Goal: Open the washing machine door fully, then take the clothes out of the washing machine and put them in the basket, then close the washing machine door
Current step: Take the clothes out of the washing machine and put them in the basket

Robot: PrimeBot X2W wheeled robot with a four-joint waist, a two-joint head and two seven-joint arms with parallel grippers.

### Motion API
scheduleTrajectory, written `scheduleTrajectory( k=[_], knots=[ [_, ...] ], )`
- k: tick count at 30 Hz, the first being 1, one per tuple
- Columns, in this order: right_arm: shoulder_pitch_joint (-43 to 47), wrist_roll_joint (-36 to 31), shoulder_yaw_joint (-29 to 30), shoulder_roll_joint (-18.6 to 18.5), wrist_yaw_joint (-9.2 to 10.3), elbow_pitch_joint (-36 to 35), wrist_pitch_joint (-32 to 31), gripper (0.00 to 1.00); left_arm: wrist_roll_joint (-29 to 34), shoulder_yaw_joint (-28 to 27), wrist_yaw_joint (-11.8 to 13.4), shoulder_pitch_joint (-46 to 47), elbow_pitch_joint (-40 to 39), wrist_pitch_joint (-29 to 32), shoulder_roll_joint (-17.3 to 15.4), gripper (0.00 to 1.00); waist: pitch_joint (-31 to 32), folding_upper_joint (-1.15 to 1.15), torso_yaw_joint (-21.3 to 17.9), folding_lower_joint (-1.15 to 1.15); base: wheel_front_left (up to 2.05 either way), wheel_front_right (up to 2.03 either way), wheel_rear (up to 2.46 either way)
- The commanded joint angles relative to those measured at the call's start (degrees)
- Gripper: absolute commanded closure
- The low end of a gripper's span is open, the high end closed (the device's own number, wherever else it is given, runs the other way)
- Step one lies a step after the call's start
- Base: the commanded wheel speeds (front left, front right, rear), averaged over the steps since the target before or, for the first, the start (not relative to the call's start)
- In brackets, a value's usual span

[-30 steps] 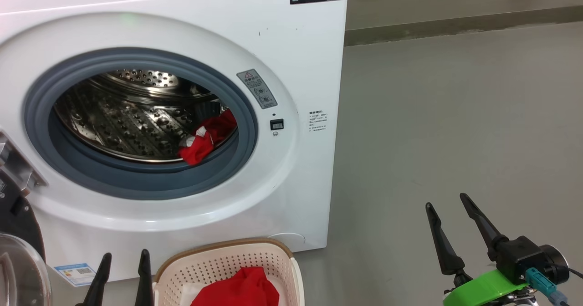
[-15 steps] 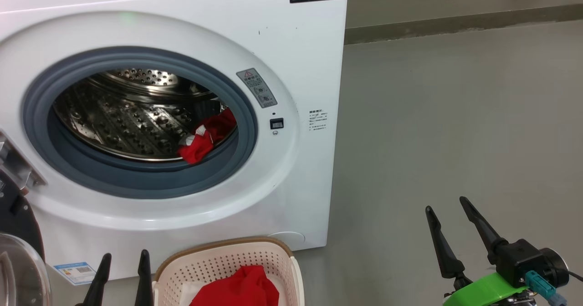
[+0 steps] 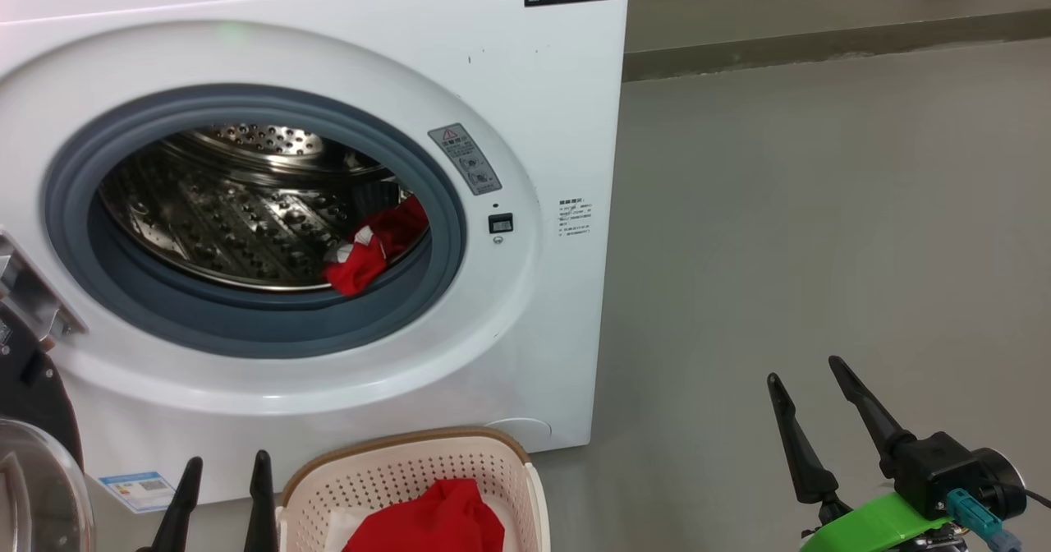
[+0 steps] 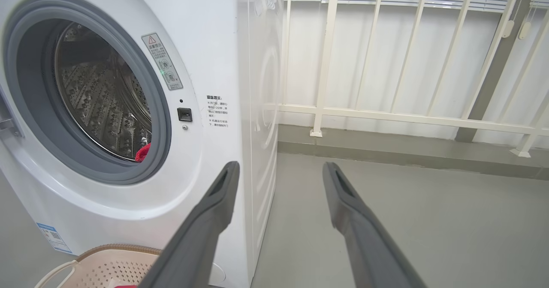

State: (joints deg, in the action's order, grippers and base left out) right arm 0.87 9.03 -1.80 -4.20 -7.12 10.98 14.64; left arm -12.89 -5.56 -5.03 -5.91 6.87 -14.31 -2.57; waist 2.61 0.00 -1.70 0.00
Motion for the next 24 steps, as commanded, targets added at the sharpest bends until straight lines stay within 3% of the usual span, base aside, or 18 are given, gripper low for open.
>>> scheduleTrajectory(
  k=[1,12,24],
  knots=[
    [-1.2,0.4,-1.3,-0.8,-0.36,-1.3,0.4,0.00,-0.6,-1.7,0.3,1.2,-1.2,-0.7,-0.3,0.00,-0.4,0.00,0.3,0.00,0.00,0.00,0.00],
    [-2.8,0.6,-2.2,-0.4,-0.36,-1.4,0.4,0.00,-1.1,-1.6,-0.2,7.6,2.3,-0.7,-0.3,0.00,-4.1,0.00,2.5,0.00,0.00,0.00,0.00],
    [-6.8,0.4,-2.0,-1.3,-0.36,-2.9,0.4,0.00,-0.1,-0.6,-1.6,21.0,10.0,-0.7,-0.9,0.00,-11.2,0.00,3.6,0.00,0.00,0.00,0.00]
  ],
)
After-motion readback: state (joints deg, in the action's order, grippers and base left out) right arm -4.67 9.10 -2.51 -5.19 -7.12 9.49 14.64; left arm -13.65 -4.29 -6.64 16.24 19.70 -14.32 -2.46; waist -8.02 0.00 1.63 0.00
